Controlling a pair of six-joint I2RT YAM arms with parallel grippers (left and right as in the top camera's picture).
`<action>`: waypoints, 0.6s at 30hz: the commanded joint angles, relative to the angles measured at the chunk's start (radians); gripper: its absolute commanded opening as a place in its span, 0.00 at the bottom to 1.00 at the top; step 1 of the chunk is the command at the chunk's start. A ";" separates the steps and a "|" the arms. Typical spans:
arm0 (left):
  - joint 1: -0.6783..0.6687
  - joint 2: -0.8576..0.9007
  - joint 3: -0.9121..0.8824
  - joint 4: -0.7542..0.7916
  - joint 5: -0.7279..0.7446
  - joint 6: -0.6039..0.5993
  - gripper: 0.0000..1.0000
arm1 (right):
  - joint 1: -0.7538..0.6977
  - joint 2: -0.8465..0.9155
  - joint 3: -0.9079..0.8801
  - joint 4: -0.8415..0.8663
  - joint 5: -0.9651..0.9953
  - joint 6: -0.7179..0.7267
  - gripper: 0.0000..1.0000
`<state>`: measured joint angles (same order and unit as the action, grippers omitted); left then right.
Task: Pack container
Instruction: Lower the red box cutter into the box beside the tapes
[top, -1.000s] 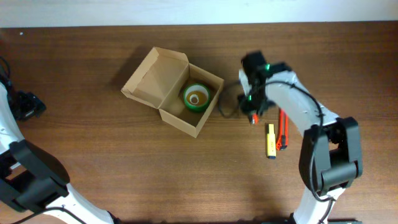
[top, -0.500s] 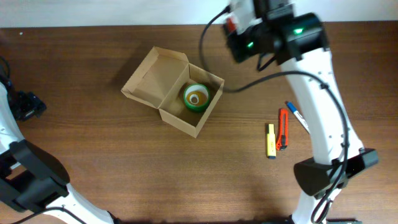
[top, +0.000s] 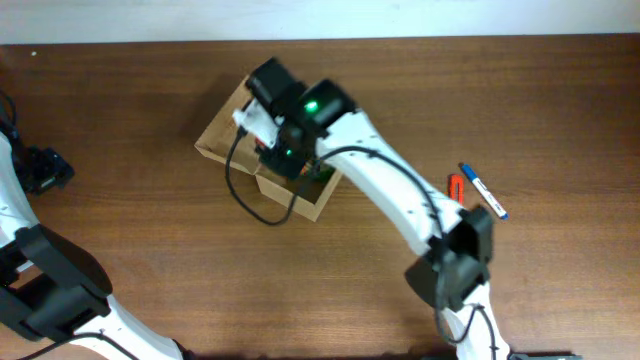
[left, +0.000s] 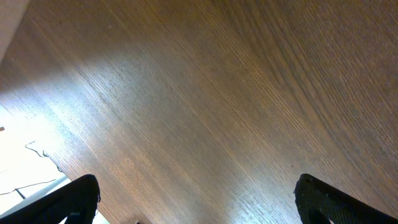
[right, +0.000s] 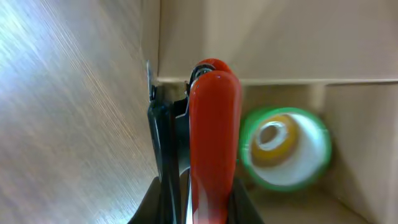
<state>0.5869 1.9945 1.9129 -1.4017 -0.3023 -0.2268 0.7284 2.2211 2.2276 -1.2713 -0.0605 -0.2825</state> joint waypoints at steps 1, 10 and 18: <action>0.005 -0.026 -0.005 0.000 -0.003 0.012 1.00 | 0.003 0.028 -0.016 0.019 0.055 0.041 0.03; 0.005 -0.026 -0.005 0.000 -0.003 0.012 1.00 | -0.040 0.044 -0.062 0.027 0.068 0.024 0.04; 0.005 -0.026 -0.005 0.000 -0.003 0.012 1.00 | -0.056 0.044 -0.160 0.057 0.041 -0.010 0.04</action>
<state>0.5869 1.9945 1.9129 -1.4017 -0.3027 -0.2268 0.6746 2.2745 2.0785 -1.2205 -0.0040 -0.2733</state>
